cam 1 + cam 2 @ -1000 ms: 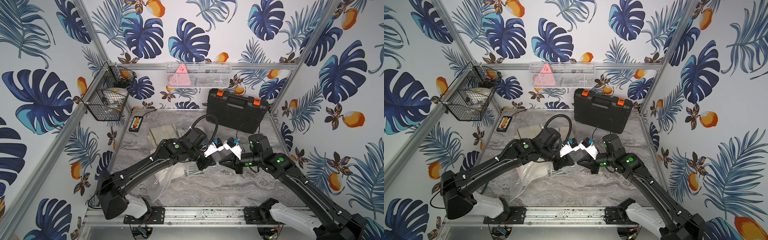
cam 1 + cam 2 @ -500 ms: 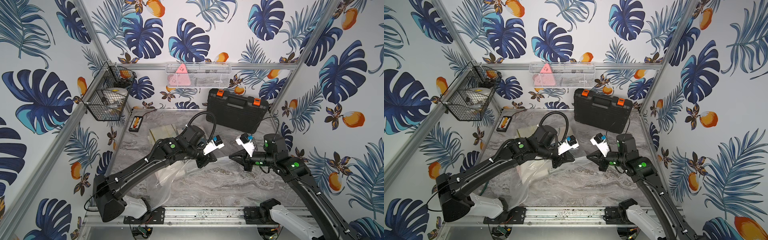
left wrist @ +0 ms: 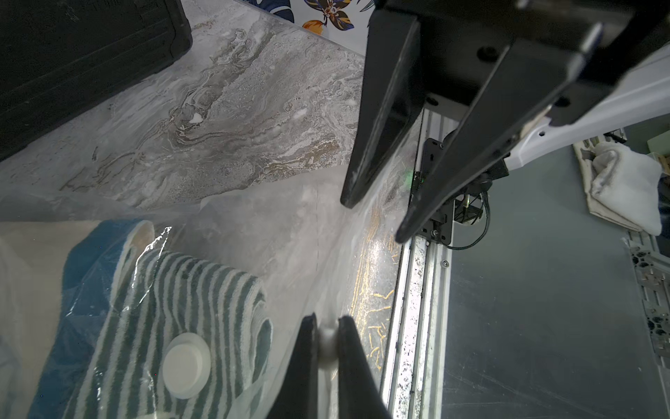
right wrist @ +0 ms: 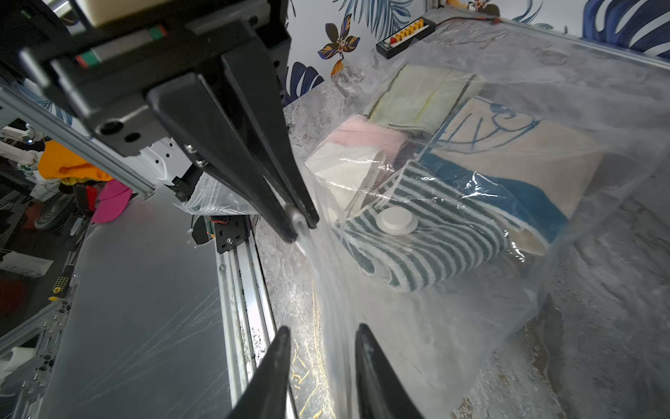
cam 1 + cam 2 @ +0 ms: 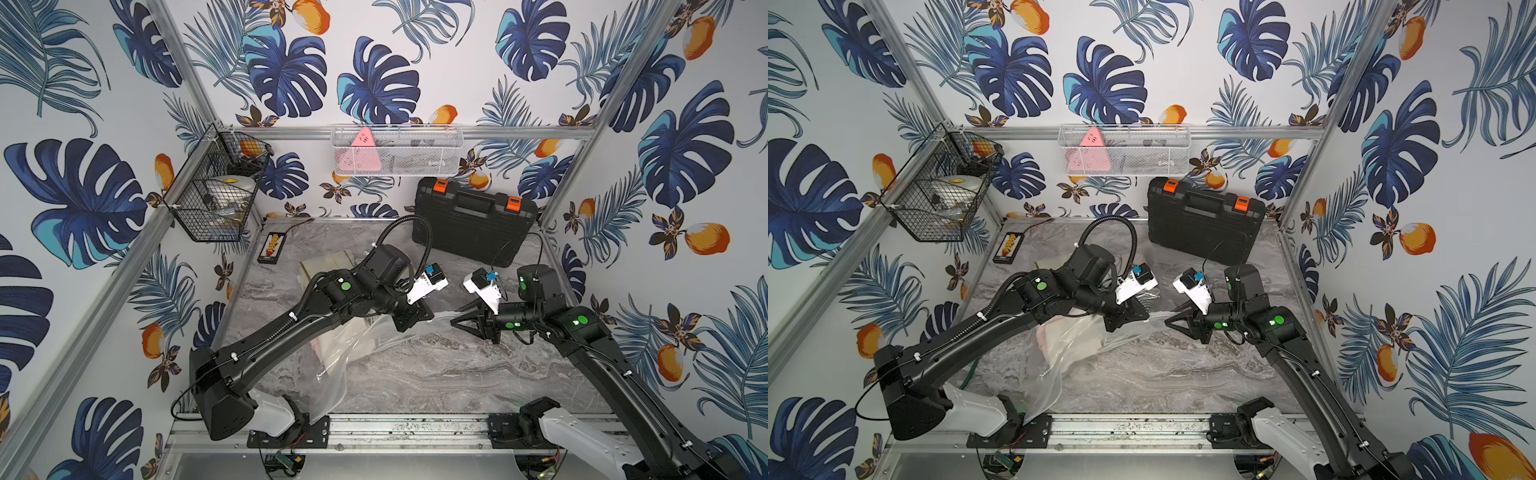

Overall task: Place the folded towel into the vacuum bag
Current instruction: Close the vacuum bag at the center of the board.

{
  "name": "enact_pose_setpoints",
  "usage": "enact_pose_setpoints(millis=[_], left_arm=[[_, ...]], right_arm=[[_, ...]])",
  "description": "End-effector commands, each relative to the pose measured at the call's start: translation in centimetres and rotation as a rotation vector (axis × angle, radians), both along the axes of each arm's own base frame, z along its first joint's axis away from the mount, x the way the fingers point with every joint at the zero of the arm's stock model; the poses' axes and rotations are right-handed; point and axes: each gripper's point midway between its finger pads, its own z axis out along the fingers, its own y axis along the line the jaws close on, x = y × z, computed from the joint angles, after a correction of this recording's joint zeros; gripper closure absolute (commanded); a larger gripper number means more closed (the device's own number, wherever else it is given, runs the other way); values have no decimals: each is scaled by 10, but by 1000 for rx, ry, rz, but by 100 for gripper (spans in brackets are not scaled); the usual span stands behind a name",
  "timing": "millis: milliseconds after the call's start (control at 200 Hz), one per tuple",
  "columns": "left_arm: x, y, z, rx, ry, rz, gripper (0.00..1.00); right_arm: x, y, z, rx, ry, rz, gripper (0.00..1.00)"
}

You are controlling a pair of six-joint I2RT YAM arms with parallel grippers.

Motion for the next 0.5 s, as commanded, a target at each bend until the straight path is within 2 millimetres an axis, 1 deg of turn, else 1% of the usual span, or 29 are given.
enact_pose_setpoints(millis=[0,40,95,125,210,290,385,495], left_arm=[[0,-6,11,-52,-5,-8,100],[0,-5,10,-46,-4,-6,100],[-2,-2,7,-35,-2,-3,100],[-2,0,5,-25,-3,0,100],[-4,9,-4,26,-12,5,100],[-5,22,-14,100,-24,13,100],[-10,38,-20,174,-29,19,100],[-17,51,-19,204,-41,29,100]], right_arm=[[7,8,-1,-12,-18,-5,71],[9,11,1,-1,-23,-7,79],[14,13,6,17,-30,-23,94],[16,13,8,25,-37,-32,100],[23,8,12,14,-63,-81,100],[27,-2,8,-24,-66,-122,100],[39,-21,5,-24,-45,-202,100],[61,-50,9,6,-32,-356,100]])
